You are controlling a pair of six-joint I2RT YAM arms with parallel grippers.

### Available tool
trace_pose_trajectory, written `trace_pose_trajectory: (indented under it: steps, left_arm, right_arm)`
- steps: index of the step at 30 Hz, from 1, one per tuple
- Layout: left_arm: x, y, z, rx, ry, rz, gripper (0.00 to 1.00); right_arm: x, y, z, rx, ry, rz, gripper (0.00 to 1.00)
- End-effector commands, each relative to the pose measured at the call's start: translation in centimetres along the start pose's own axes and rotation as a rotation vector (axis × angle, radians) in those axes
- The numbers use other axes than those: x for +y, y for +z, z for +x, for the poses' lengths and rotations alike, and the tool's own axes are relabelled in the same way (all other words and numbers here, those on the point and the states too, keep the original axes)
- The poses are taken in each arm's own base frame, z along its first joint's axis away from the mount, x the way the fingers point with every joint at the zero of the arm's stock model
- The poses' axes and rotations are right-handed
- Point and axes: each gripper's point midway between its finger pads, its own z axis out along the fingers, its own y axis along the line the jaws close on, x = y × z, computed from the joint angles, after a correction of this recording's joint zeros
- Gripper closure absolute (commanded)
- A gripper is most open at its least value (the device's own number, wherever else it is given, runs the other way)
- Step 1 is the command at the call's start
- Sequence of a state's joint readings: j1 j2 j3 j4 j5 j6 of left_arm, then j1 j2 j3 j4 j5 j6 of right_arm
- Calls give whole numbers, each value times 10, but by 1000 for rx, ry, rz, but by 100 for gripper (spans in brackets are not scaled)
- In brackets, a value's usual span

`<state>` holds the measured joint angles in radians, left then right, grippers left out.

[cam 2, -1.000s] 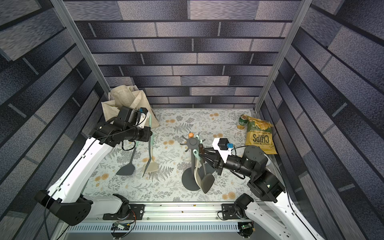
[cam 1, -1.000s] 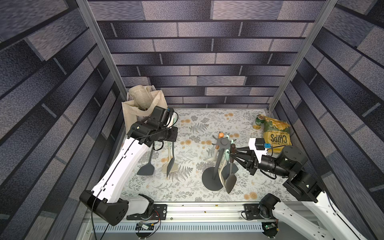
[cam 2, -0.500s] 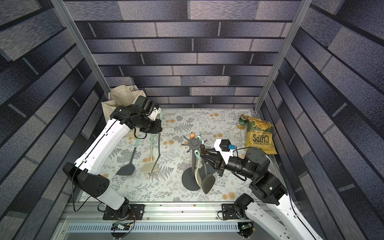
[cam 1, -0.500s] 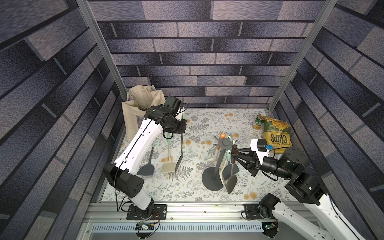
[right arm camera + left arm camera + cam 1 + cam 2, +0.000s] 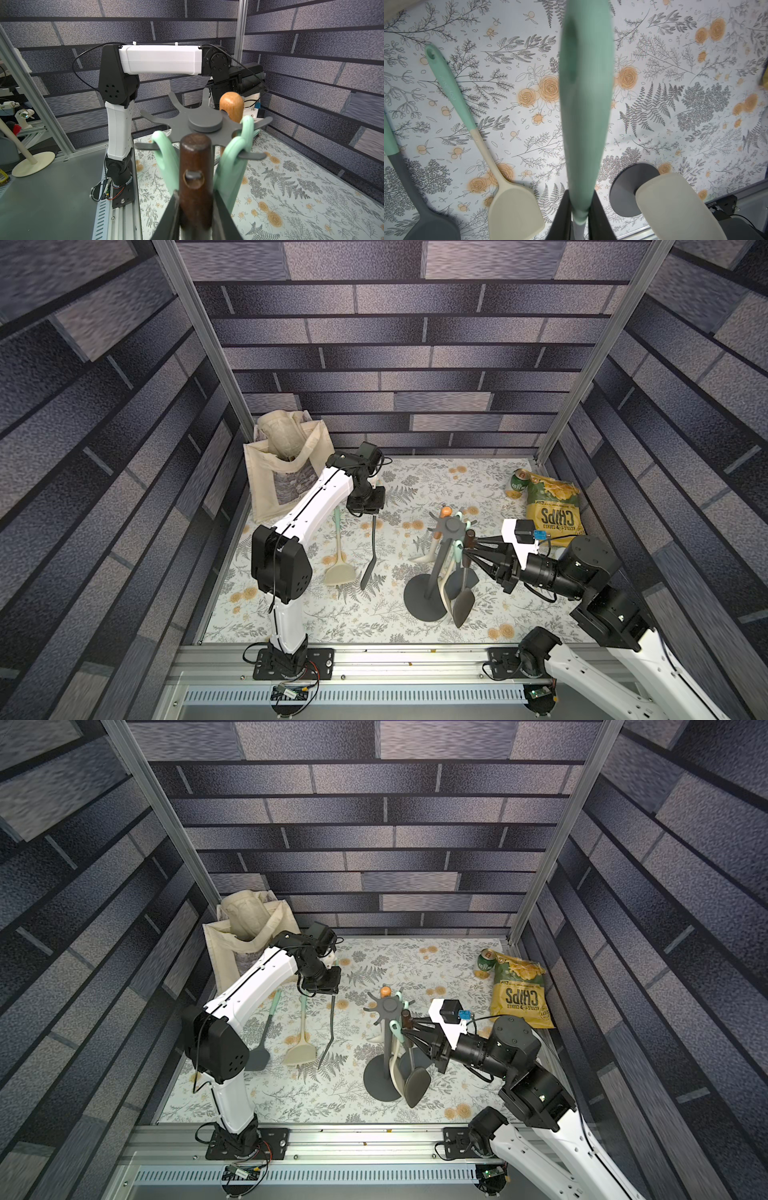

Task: Take the spatula off the kitchen utensil rack
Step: Place the spatula at the center of the board.

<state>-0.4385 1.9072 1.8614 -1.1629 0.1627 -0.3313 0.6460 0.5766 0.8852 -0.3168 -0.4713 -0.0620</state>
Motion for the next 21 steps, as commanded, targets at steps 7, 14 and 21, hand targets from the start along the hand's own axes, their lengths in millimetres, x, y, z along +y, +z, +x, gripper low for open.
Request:
trace_pose_trajectory:
  steps: [7, 14, 21]
  left_arm:
    - [24, 40, -28, 7, -101, 5, 100]
    - [50, 70, -34, 49, -91, -113, 100]
    - [75, 99, -37, 85, -127, -172, 100]
  right_arm:
    - [-4, 4, 40, 132, 71, 18, 79]
    - [-5, 4, 41, 132, 72, 22, 79]
    - [-7, 4, 42, 137, 72, 29, 79]
